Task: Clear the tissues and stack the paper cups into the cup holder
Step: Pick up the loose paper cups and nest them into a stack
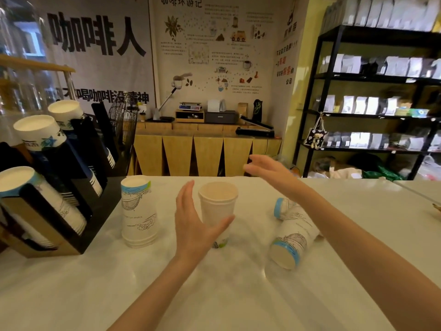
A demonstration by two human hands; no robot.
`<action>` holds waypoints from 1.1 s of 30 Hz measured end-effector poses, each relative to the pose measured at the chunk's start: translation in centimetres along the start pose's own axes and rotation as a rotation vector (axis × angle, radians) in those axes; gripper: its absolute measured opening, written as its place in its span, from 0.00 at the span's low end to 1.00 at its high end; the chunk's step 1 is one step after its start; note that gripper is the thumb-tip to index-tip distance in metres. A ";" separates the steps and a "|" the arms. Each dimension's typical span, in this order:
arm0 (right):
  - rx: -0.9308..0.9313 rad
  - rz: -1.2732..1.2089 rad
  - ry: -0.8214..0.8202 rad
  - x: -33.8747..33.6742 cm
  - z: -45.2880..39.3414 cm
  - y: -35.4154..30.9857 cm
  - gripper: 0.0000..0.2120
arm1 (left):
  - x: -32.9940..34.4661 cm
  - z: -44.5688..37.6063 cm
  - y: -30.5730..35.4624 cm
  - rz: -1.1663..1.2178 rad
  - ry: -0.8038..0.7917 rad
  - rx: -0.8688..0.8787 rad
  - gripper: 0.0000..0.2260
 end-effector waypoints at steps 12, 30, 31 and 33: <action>0.337 0.000 0.368 -11.3 10.5 13.5 0.37 | 12.0 5.3 10.2 0.095 -0.402 0.168 0.30; 0.517 -0.187 0.329 -8.4 14.5 20.1 0.48 | 22.7 5.6 4.0 -0.645 -0.645 -0.028 0.41; 0.515 -0.186 0.334 -8.5 14.5 20.2 0.45 | 22.2 5.3 4.4 -0.642 -0.633 -0.011 0.41; 0.515 -0.189 0.357 -8.7 14.6 20.5 0.41 | 20.4 4.3 6.0 -0.576 -0.588 0.023 0.40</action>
Point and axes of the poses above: each hand's wrist, its own z-axis away from the middle knuckle, its own x-axis out of the palm, y = z × x, the point moved 10 cm from there along -z, towards the middle knuckle, and after that the axes turned 13 degrees about -x, right-handed, at the moved point
